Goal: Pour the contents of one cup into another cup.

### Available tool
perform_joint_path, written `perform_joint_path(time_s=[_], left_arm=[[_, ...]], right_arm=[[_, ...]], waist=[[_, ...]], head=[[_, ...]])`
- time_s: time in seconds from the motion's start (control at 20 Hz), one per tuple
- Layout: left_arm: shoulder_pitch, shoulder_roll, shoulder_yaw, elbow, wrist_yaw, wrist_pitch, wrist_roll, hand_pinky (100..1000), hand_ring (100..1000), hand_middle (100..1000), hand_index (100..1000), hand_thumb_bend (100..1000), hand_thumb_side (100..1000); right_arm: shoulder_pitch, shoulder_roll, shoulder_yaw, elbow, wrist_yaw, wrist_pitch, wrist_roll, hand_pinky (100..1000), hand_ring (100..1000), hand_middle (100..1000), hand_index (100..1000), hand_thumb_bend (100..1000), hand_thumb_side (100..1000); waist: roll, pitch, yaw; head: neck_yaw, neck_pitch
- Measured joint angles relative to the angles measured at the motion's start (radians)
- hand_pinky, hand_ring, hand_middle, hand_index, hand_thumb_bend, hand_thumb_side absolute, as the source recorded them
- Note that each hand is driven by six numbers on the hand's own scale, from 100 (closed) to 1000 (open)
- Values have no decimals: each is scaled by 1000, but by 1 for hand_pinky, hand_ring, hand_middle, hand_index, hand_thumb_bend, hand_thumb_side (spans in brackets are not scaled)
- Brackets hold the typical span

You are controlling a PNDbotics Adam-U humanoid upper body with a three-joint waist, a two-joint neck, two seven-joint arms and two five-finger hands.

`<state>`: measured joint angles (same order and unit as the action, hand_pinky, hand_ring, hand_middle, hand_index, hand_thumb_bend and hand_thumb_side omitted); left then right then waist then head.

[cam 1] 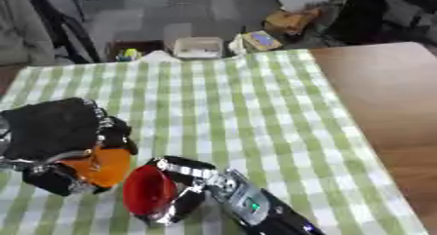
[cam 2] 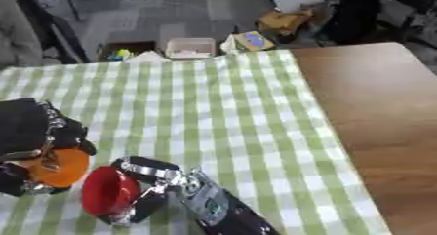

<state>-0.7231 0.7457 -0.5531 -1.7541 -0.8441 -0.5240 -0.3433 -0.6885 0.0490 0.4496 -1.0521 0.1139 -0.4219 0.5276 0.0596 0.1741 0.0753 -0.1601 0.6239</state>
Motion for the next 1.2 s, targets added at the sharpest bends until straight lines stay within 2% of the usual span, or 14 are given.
perform_joint_path(time_s=[1.2], left_arm=[[-47, -34, -5, 4, -8, 17, -12, 100, 184, 335, 711, 425, 131]], right_arm=[[2, 0, 0, 12, 0, 5, 4, 377, 236, 128, 465, 100, 100]], waist=[[0, -1, 0]], head=[[-18, -2]])
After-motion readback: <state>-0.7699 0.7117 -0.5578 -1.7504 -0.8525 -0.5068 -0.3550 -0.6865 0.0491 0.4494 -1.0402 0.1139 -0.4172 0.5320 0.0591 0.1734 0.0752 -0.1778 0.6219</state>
